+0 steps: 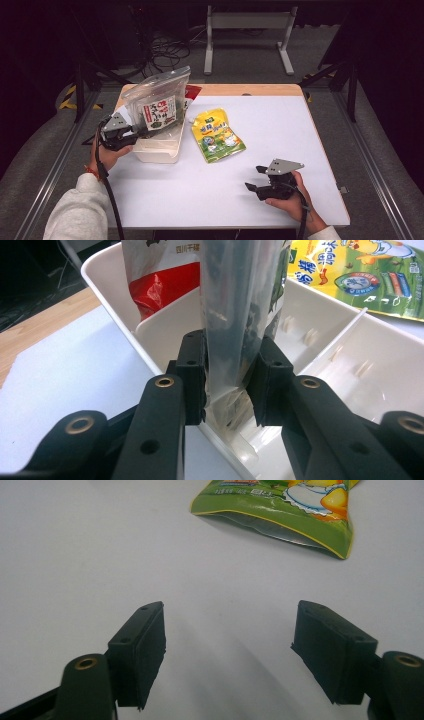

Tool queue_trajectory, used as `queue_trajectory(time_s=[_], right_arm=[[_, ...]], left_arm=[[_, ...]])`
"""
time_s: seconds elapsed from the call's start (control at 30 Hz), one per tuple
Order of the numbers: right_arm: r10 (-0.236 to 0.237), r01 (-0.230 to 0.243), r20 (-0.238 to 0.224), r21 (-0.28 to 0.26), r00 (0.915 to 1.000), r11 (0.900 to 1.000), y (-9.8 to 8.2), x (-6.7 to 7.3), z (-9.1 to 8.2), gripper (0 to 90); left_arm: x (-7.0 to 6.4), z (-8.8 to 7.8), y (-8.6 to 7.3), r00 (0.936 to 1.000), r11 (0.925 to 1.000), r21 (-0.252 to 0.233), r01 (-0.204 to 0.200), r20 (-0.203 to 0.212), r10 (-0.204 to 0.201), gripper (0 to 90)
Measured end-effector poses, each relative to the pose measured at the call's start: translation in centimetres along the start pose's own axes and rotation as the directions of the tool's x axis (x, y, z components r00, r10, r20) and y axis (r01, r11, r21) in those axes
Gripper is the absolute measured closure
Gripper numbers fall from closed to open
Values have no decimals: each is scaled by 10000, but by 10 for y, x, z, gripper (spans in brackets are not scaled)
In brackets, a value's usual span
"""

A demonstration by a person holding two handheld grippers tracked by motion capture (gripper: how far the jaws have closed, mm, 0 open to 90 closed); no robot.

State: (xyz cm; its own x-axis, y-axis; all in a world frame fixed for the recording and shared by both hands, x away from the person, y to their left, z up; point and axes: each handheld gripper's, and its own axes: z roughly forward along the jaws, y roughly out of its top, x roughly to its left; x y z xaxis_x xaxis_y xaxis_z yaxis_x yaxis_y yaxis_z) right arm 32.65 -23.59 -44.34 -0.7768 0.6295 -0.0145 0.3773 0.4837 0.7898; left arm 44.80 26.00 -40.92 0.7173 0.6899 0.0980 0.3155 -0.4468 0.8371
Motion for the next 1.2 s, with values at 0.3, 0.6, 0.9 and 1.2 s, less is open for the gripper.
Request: queue_trajectory(time_s=[0.3,0.6,0.9,1.2], right_arm=[[92,-92,172,23,9998,10000,0,-4,-3,290],[117,-119,180,122,9998,9999,0,-4,-2,289],[77,-80,169,190,9998,9998,1,-4,0,287],[30,-32,280,92,9996,10000,8,-6,3,296]], left_arm=[[6,-8,4,9951,9914,-847,992,82,-989,567],[8,-21,32,9943,9738,-2014,1059,112,-1058,596],[10,-12,24,9887,9696,-1931,1501,304,-1469,765],[3,-13,16,9895,9725,-1845,1420,-2,-1445,610]])
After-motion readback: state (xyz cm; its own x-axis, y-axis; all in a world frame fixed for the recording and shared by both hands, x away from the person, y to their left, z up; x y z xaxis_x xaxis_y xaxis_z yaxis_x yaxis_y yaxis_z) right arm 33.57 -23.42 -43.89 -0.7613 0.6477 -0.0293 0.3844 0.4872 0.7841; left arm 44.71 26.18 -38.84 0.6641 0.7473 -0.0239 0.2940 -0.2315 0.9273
